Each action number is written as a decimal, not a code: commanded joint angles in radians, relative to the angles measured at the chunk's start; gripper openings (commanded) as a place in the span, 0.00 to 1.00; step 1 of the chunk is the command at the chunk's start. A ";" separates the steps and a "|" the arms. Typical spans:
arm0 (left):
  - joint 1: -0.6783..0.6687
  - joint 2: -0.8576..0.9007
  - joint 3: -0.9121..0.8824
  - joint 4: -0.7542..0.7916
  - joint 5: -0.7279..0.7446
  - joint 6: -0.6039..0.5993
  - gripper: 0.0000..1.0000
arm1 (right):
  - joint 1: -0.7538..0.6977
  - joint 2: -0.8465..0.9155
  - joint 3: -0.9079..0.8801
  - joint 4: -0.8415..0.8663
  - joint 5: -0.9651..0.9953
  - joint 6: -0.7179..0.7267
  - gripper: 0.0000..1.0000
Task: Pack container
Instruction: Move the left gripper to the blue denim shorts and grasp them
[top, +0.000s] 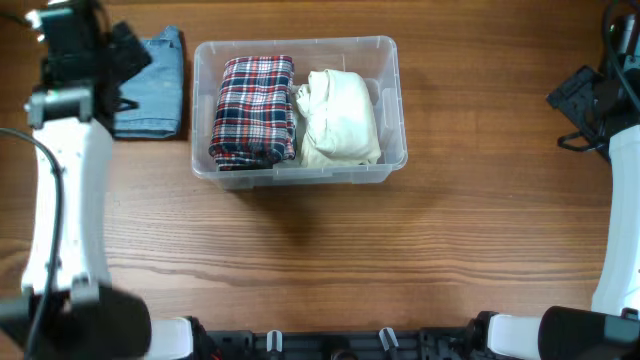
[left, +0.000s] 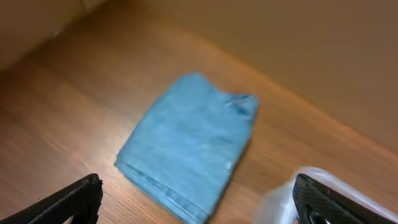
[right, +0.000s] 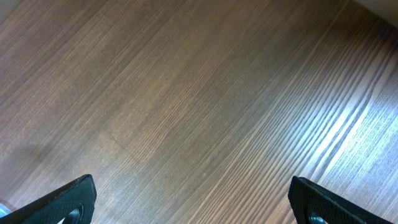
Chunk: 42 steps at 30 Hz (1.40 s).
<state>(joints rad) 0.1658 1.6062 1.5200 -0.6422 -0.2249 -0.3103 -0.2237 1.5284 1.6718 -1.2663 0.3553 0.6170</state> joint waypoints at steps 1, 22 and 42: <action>0.095 0.137 0.000 0.036 0.250 0.019 0.96 | -0.001 0.013 0.001 0.002 -0.003 0.014 1.00; 0.158 0.483 0.000 0.217 0.251 0.019 0.04 | -0.001 0.013 0.001 0.002 -0.003 0.014 1.00; 0.152 0.488 -0.001 0.015 0.647 -0.096 0.04 | -0.001 0.013 0.001 0.002 -0.003 0.014 1.00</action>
<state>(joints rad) 0.3286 2.1006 1.5253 -0.6323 0.2687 -0.3595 -0.2234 1.5284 1.6718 -1.2663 0.3553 0.6170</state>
